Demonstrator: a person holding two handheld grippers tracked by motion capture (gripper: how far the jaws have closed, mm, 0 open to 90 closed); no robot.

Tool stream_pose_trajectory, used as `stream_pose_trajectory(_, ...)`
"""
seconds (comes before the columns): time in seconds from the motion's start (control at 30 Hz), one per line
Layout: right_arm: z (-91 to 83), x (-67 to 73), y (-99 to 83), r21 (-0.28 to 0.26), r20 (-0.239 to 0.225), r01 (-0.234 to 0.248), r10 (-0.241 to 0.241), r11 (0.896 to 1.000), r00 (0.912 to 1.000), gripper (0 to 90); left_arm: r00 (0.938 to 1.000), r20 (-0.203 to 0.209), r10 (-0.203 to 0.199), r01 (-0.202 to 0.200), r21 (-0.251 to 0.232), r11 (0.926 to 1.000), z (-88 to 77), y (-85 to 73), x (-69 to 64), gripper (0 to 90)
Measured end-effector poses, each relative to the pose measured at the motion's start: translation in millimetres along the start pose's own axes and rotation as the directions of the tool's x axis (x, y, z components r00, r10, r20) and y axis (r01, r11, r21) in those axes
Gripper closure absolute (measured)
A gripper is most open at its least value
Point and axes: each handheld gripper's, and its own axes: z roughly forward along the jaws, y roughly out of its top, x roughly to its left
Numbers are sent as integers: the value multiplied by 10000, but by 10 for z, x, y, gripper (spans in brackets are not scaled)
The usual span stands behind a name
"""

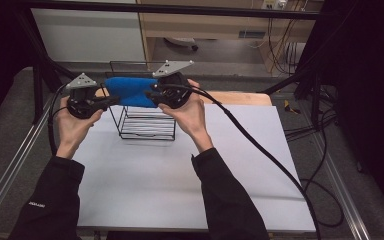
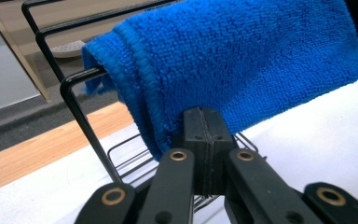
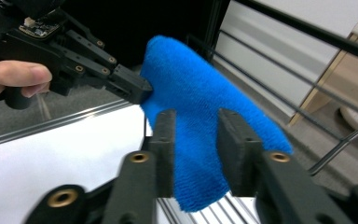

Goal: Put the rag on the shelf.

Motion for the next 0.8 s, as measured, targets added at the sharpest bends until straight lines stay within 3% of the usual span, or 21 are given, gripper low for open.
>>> stream_pose_trajectory(0.2, 103, -32, -139, 773, -217, -825, 844, 9936, 9962, 895, 10000, -30, 0, 0, -56, 10000, 2, -9, 11, 900)
stream_pose_trajectory(0.5, 210, -110, -377, 769, -3, -1114, 1118, 9908, 9937, 886, 10000, -64, 15, -16, -203, 9998, 23, -36, 13, 900)
stream_pose_trajectory(0.8, 204, -123, -406, 474, 90, -912, 909, 9947, 9958, 864, 10000, 26, -17, 18, -360, 9993, 43, -37, 5, 900)
